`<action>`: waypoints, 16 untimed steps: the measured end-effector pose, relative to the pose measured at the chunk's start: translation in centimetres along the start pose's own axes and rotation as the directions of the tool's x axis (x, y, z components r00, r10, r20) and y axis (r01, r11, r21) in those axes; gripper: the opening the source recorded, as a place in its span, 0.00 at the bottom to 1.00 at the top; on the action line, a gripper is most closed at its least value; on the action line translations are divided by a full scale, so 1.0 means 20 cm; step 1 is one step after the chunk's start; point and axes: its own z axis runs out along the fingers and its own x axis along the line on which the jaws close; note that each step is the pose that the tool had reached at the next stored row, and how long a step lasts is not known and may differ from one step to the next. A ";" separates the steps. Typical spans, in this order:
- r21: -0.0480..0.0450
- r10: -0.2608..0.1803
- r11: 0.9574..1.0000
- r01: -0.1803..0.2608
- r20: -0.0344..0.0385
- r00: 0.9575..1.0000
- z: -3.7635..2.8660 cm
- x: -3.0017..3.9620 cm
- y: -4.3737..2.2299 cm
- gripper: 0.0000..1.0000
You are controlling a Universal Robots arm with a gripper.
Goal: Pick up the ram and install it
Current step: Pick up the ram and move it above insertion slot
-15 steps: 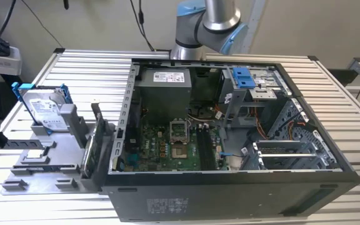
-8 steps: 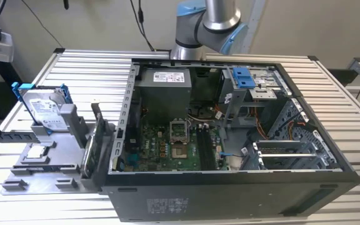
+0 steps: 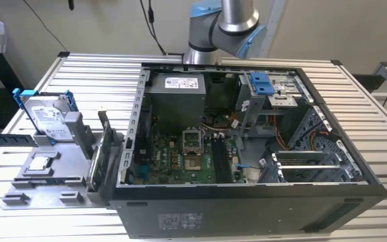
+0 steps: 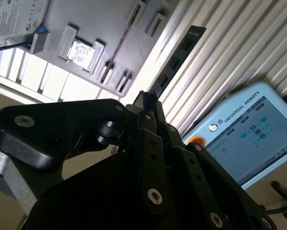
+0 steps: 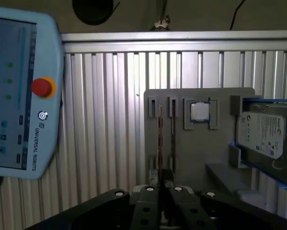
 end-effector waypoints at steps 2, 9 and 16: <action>0.000 0.000 1.000 0.000 0.000 1.000 -0.022 0.000 -0.001 0.14; 0.000 0.000 1.000 0.000 0.000 1.000 -0.094 0.000 -0.004 0.14; 0.000 0.000 1.000 0.000 0.000 1.000 -0.148 0.000 -0.005 0.14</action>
